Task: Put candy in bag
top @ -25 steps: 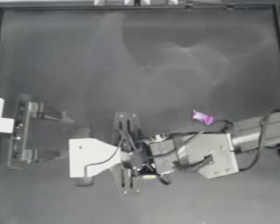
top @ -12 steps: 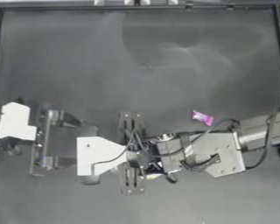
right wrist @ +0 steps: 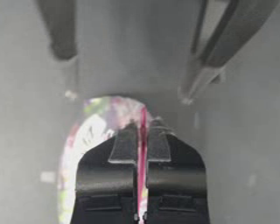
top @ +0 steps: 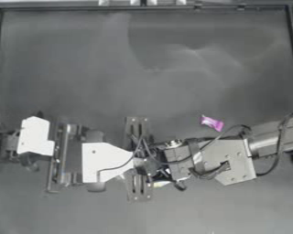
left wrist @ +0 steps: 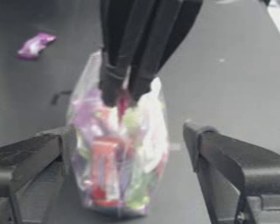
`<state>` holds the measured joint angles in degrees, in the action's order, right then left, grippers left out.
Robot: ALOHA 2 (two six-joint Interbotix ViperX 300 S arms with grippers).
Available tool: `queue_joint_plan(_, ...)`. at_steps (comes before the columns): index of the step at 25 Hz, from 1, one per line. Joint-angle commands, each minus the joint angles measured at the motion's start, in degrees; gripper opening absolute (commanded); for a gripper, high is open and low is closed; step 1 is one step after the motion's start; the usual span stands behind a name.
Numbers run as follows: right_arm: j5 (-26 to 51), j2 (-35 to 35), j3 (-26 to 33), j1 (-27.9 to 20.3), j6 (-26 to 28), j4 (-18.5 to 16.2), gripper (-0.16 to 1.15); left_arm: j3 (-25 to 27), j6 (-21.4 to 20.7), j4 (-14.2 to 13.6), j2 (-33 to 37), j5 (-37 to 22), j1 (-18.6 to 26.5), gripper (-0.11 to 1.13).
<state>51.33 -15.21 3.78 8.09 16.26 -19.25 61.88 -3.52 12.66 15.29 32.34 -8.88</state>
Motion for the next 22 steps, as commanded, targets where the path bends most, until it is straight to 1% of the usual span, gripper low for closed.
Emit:
queue_joint_plan(1,-0.3,3.1,0.5,0.0,0.1,-0.4,0.04,-1.4,-0.1,1.1,0.1,1.2,-0.1,1.01)
queue_joint_plan(11,-0.5,3.1,0.6,0.0,0.2,-0.7,0.04,-2.6,-0.4,2.8,-2.8,1.2,-0.1,1.01)
queue_joint_plan(17,-0.8,3.1,0.5,0.0,0.1,-0.7,0.04,-3.3,-0.4,3.0,-2.7,1.2,0.3,1.01)
queue_joint_plan(20,-1.1,3.0,0.4,0.0,0.1,-0.6,0.04,-3.3,-0.5,3.0,-2.6,1.2,0.5,0.99)
queue_joint_plan(22,-1.1,3.1,0.4,0.0,0.1,-0.6,0.04,-3.3,-0.5,3.1,-2.6,1.3,0.5,0.95)
